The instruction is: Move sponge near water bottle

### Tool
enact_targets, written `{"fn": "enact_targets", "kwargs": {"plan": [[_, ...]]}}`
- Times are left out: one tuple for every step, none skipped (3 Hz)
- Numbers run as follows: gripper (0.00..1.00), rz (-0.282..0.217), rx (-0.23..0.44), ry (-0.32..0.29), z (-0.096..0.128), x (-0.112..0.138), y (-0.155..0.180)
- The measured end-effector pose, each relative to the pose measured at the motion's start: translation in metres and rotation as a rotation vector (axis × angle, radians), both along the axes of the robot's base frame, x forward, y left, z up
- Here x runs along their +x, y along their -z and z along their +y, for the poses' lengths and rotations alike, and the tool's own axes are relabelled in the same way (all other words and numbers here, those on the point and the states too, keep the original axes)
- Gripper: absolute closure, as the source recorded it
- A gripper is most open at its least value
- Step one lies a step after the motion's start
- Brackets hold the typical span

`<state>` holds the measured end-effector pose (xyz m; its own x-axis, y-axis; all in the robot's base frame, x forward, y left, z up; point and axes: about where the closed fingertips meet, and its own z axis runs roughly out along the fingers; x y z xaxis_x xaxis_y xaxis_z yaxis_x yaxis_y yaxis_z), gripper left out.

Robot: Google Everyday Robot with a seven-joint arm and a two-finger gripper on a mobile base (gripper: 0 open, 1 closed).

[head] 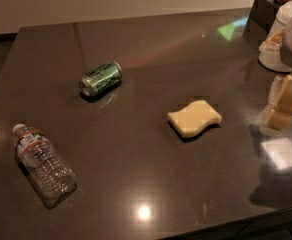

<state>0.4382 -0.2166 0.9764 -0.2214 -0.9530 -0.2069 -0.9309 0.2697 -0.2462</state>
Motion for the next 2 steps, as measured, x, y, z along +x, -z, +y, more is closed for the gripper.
{"fn": "enact_targets", "kwargs": {"plan": [[0.0, 0.0, 0.0, 0.0, 0.0, 0.0, 0.0], [0.0, -0.004, 0.008, -0.03, 0.0039, 0.0087, 0.0016]]}}
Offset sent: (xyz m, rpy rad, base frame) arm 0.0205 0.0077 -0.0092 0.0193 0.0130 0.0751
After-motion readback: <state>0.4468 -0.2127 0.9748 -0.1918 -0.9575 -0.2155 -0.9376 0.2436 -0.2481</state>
